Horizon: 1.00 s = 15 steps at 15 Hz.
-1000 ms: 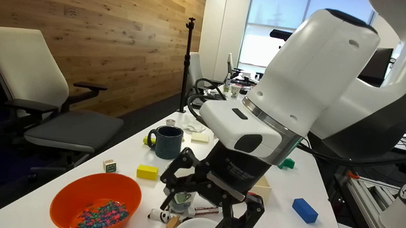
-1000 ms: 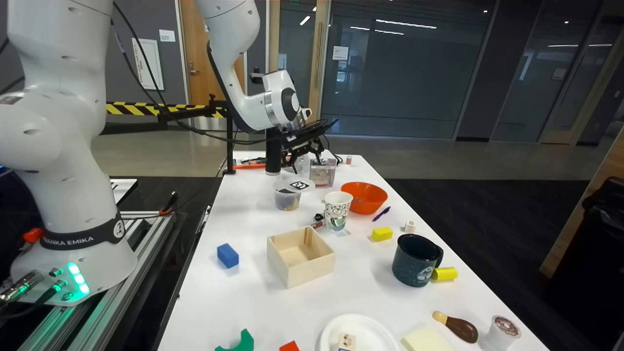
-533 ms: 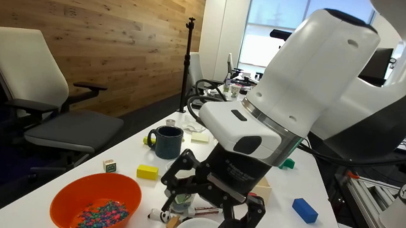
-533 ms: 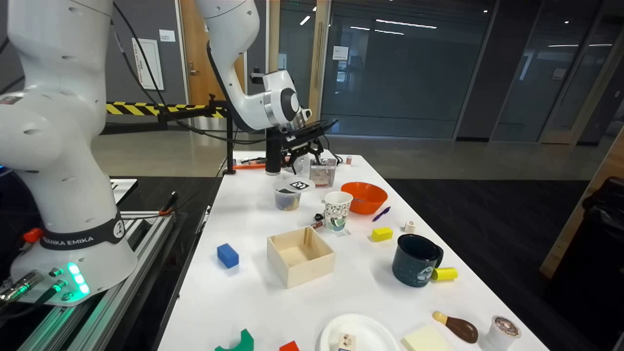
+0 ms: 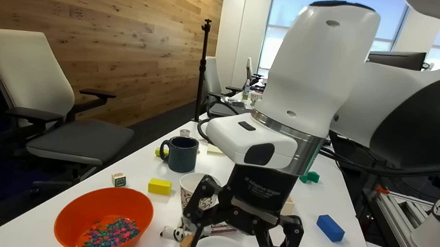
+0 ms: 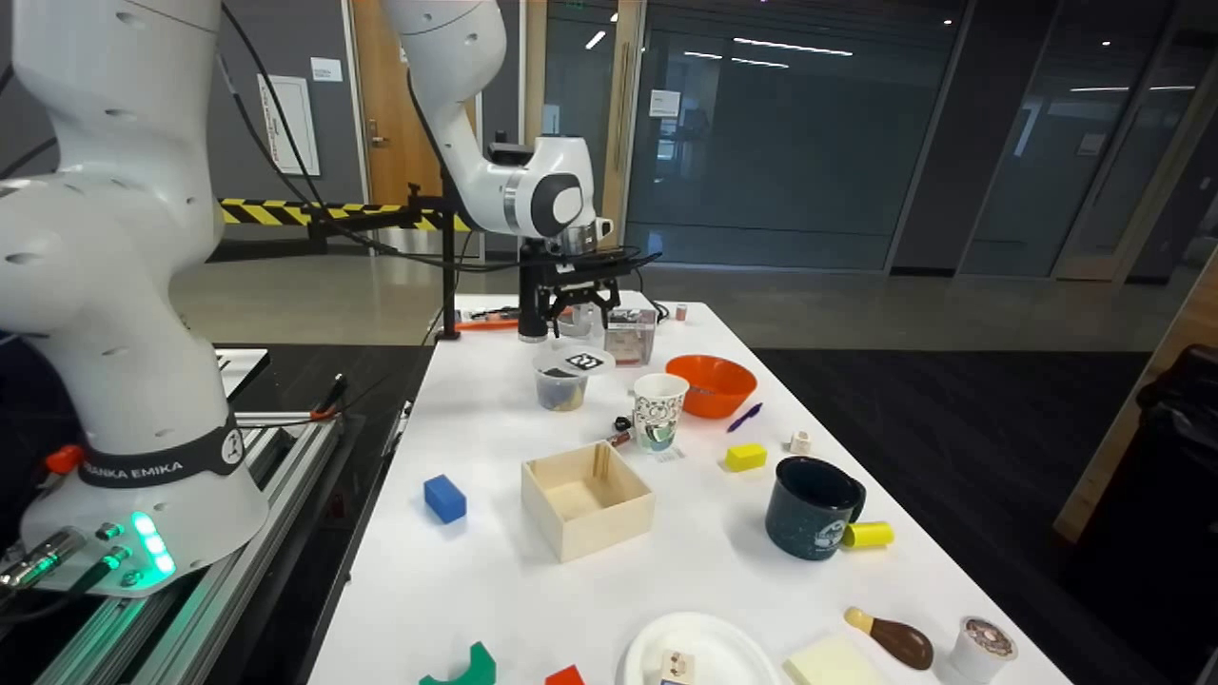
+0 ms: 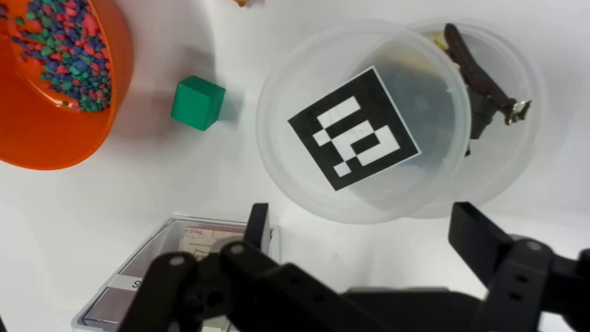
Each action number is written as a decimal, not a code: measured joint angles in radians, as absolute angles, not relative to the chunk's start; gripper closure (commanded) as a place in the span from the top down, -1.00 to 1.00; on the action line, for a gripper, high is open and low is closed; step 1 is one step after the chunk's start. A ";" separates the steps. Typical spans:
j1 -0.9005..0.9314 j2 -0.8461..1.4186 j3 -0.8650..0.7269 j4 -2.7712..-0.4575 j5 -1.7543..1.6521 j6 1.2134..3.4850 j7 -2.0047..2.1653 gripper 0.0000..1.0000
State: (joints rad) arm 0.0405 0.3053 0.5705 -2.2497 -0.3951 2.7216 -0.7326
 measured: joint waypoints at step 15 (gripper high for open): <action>0.067 0.306 0.477 -2.219 -0.041 2.607 -1.002 1.00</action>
State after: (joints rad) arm 0.0667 0.3060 0.4771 -2.2187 -0.0412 2.6075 -1.0020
